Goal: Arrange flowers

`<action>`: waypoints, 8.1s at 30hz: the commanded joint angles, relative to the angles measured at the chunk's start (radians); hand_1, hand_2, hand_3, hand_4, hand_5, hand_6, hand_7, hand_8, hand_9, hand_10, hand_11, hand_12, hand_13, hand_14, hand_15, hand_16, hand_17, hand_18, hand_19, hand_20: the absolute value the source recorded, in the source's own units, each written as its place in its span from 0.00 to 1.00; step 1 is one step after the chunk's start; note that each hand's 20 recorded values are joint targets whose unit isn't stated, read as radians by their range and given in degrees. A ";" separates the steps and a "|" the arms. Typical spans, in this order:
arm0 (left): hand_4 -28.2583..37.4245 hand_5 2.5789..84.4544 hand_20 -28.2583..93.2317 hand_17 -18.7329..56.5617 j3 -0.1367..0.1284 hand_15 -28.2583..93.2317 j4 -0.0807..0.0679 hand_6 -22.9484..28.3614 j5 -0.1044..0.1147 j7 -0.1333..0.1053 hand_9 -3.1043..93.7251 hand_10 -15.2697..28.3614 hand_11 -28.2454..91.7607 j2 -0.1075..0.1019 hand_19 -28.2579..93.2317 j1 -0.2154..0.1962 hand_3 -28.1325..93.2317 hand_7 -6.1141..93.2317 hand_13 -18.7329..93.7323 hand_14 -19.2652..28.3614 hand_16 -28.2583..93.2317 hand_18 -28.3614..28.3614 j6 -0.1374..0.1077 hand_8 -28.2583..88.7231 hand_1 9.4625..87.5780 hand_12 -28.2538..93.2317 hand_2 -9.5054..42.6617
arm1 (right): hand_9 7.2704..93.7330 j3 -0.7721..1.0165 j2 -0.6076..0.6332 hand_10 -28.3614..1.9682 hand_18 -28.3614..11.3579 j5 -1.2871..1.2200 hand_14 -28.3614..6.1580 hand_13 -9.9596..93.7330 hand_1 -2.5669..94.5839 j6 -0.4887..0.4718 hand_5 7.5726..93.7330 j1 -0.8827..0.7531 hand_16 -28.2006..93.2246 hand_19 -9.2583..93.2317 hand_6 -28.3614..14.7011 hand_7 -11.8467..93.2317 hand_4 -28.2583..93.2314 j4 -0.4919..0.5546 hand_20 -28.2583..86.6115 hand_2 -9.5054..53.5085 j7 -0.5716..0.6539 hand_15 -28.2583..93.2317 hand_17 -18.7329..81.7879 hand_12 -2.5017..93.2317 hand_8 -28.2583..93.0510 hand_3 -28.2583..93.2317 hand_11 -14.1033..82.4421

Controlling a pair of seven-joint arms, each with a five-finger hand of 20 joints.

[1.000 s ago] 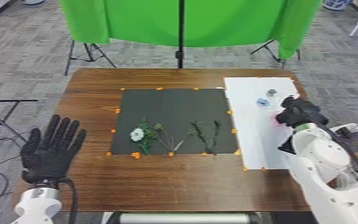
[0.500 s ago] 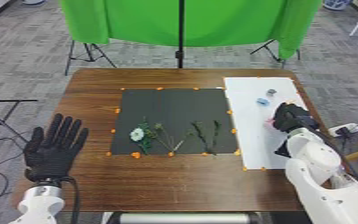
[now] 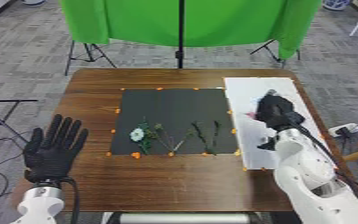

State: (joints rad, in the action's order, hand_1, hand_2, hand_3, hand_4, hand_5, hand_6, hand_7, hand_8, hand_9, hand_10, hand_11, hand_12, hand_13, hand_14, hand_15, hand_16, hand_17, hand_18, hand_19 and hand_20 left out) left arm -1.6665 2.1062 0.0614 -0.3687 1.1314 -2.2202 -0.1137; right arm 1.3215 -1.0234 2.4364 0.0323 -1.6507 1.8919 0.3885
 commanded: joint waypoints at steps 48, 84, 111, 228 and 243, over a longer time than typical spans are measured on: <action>0.00 0.52 0.32 0.16 0.086 0.46 -0.050 0.62 -0.004 0.040 0.43 0.68 0.37 -0.055 0.49 0.123 0.87 0.16 0.41 0.72 0.18 0.73 0.052 0.17 0.27 0.30 0.45 | 0.64 -0.396 -0.524 0.49 0.17 0.150 0.53 0.67 0.54 -0.207 0.60 0.464 0.47 0.94 0.64 0.30 0.00 -0.479 0.59 0.00 -0.271 0.66 0.47 0.18 0.11 0.88 0.32; 0.00 0.52 0.32 0.16 0.026 0.46 -0.013 0.62 0.001 0.008 0.43 0.69 0.37 0.005 0.49 0.025 0.86 0.16 0.41 0.72 0.18 0.73 0.005 0.17 0.27 0.30 0.45 | 0.33 0.229 -0.024 0.43 0.20 -0.054 0.29 0.37 0.46 -0.317 0.43 0.029 0.34 0.69 0.55 0.26 0.00 -0.097 0.43 0.00 0.211 0.41 0.33 0.14 0.12 0.94 0.25; 0.00 0.52 0.32 0.16 0.024 0.46 -0.003 0.63 -0.007 0.009 0.43 0.69 0.38 0.010 0.50 0.003 0.86 0.16 0.41 0.72 0.18 0.73 -0.005 0.17 0.27 0.30 0.45 | 0.89 0.171 -0.001 0.54 0.22 0.032 0.61 0.82 0.72 0.085 0.79 -0.041 0.57 0.93 0.59 0.51 0.00 -0.096 0.61 0.00 0.229 0.59 0.57 0.49 0.23 0.81 0.34; 0.00 0.52 0.32 0.16 0.013 0.49 0.002 0.63 -0.006 0.021 0.43 0.69 0.38 -0.003 0.49 -0.003 0.86 0.16 0.41 0.72 0.18 0.73 0.019 0.17 0.28 0.31 0.43 | 0.39 -0.041 -0.004 0.39 0.14 0.043 0.32 0.40 0.42 -0.256 0.46 0.257 0.34 0.78 0.55 0.26 0.00 -0.232 0.57 0.00 0.075 0.44 0.39 0.15 0.12 0.93 0.24; 0.00 0.52 0.32 0.16 0.032 0.49 -0.008 0.63 -0.003 0.033 0.44 0.69 0.38 0.005 0.50 0.020 0.86 0.16 0.41 0.72 0.18 0.73 0.001 0.17 0.27 0.31 0.44 | 0.37 -0.080 -0.047 0.53 0.18 0.061 0.42 0.47 0.52 -0.226 0.42 0.305 0.35 0.80 0.62 0.29 0.00 -0.356 0.53 0.00 0.007 0.43 0.42 0.13 0.11 0.93 0.25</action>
State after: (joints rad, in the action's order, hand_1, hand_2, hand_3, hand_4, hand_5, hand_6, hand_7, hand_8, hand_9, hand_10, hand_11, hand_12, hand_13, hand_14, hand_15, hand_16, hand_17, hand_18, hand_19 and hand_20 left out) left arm -1.6453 2.1032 0.0529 -0.3445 1.1253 -2.1975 -0.1010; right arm 1.2760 -1.0380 2.4998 -0.2272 -1.3827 1.5592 0.4335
